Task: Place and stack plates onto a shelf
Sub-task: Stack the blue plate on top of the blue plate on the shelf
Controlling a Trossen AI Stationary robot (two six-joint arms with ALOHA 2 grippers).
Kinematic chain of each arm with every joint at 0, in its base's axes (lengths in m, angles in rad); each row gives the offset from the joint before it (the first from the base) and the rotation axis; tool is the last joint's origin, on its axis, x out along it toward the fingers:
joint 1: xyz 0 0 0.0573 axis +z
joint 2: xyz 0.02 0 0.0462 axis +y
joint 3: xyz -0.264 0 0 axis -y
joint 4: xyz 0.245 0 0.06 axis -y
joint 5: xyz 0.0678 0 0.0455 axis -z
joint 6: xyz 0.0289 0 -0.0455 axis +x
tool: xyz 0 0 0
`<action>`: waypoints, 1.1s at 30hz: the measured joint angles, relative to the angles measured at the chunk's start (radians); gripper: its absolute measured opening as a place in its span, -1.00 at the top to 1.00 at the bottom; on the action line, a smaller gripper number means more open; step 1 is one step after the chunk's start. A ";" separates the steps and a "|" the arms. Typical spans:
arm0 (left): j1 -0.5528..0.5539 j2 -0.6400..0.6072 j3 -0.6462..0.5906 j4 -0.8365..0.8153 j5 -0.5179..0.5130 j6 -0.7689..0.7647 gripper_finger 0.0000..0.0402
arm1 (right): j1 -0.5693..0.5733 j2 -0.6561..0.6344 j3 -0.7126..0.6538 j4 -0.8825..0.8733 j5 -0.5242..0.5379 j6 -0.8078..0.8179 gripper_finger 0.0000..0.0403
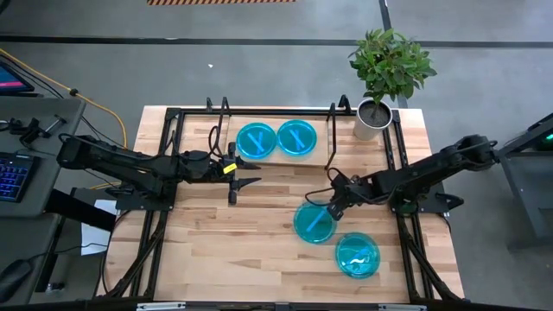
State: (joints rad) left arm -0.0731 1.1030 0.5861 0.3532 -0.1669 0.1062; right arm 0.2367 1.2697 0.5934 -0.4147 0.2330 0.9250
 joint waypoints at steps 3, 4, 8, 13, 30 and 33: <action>0.000 0.000 0.000 -0.001 0.000 0.000 0.31 | 0.000 -0.045 0.000 -0.040 0.005 0.031 0.56; 0.000 0.000 0.000 -0.001 0.000 0.000 0.31 | 0.002 -0.056 -0.001 -0.037 0.013 0.039 0.49; 0.000 0.000 0.000 -0.001 0.000 0.000 0.31 | 0.022 -0.068 -0.049 0.114 0.036 0.061 0.25; 0.000 0.000 0.000 -0.001 0.000 0.000 0.31 | 0.042 -0.058 -0.205 0.421 0.030 0.124 0.08; 0.000 0.000 0.000 0.002 0.000 0.000 0.31 | 0.067 -0.007 -0.352 0.708 0.101 0.231 0.07; 0.000 0.000 0.000 0.003 0.000 0.000 0.31 | 0.075 0.060 -0.352 0.747 0.099 0.249 0.07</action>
State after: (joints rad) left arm -0.0728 1.1030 0.5861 0.3557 -0.1669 0.1059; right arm 0.3116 1.3301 0.2409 0.3324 0.3324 1.1736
